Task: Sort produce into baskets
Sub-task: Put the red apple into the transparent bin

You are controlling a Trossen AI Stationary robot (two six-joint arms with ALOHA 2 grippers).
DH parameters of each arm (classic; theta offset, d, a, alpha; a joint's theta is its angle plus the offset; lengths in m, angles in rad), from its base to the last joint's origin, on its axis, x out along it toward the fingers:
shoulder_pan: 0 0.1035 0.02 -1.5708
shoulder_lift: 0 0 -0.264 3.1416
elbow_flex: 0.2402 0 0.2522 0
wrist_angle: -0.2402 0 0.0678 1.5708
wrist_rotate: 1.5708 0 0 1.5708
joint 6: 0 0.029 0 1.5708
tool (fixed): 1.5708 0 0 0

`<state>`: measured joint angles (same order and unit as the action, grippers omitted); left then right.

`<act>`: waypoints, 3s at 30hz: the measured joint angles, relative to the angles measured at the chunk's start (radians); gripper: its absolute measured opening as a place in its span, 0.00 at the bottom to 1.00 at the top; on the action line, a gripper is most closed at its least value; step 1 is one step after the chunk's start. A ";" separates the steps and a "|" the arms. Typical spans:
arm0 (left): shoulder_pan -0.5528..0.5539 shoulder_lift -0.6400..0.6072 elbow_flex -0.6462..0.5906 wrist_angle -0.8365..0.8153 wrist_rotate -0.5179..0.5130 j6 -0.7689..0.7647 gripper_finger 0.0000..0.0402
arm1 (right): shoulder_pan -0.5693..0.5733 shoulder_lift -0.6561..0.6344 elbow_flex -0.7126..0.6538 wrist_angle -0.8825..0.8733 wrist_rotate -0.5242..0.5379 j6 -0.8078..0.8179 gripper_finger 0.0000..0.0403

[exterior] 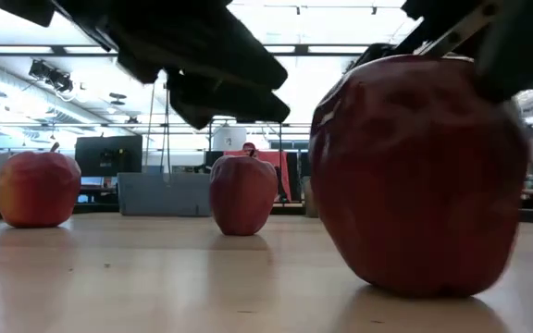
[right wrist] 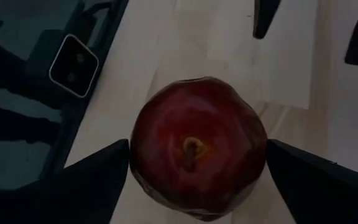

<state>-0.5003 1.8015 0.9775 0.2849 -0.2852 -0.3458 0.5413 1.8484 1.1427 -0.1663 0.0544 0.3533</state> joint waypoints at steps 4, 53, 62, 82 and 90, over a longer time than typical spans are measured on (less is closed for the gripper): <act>0.013 -0.007 0.001 0.008 -0.029 -0.036 0.50 | -0.025 -0.001 0.000 0.003 -0.024 0.018 0.80; 0.254 -0.357 0.001 -0.452 -0.043 -0.077 0.54 | 0.481 -0.316 0.028 -0.856 -0.096 1.166 0.98; 0.259 -0.357 0.001 -0.520 -0.023 -0.027 0.68 | 0.481 -0.486 0.033 -0.918 0.039 1.260 0.98; 0.284 -0.247 -0.002 -0.481 0.094 0.085 0.86 | 0.374 -0.465 0.032 -0.861 0.244 1.183 0.82; 0.285 -0.155 -0.002 -0.469 0.085 0.133 0.90 | 0.303 -0.473 0.032 -0.814 0.275 1.108 0.83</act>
<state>-0.2153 1.6466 0.9756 -0.1841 -0.1999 -0.2131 0.8439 1.3754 1.1748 -0.9804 0.3298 1.4609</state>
